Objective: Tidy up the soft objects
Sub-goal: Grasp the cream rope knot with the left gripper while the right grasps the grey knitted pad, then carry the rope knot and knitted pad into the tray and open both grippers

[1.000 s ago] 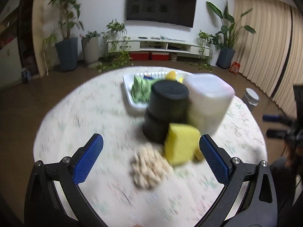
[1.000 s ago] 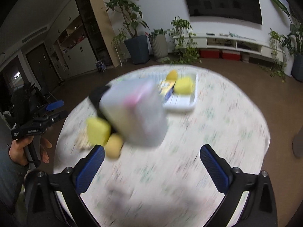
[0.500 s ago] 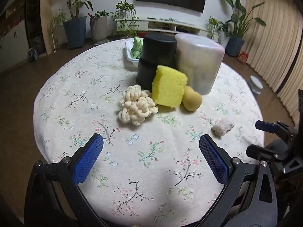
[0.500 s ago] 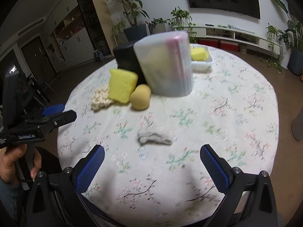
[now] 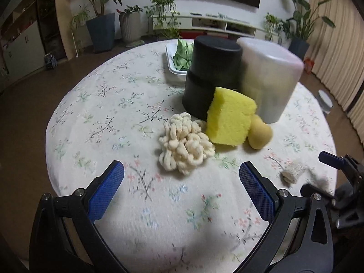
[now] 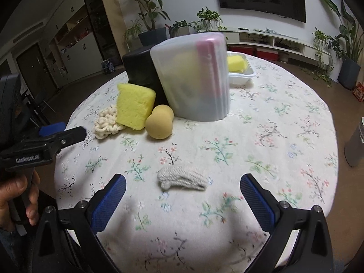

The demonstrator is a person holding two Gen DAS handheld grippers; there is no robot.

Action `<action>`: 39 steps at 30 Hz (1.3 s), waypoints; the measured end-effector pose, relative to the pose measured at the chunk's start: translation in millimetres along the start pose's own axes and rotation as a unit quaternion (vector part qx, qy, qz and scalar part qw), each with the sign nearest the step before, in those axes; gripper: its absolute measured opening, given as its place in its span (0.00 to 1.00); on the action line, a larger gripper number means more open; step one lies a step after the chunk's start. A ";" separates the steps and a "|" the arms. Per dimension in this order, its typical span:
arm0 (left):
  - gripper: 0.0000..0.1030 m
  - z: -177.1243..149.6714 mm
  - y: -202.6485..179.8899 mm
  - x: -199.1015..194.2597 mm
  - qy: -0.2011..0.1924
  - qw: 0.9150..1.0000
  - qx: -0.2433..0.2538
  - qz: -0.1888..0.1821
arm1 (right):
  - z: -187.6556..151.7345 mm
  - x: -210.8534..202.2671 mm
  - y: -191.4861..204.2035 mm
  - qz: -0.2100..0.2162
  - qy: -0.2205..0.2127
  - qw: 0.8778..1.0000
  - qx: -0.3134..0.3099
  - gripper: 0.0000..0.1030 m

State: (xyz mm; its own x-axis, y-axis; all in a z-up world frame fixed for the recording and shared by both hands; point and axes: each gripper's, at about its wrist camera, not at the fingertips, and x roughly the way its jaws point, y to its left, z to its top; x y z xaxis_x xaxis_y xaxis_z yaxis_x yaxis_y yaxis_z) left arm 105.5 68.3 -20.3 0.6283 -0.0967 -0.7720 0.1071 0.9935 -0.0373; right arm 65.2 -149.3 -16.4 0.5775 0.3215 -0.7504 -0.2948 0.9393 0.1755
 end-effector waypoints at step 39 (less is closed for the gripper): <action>0.12 -6.3 24.0 19.9 -0.022 0.998 -0.047 -0.022 | -15.8 4.6 -2.8 -0.047 -0.027 0.997 -0.048 0.54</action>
State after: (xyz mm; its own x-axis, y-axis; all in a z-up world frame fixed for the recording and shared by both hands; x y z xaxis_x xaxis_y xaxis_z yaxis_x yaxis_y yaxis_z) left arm 115.7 90.6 -40.6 0.6579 -0.1400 -0.7400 0.0634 0.9894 -0.1308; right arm 56.7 -152.3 -30.4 0.6452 0.2415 -0.7248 -0.3082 0.9504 0.0423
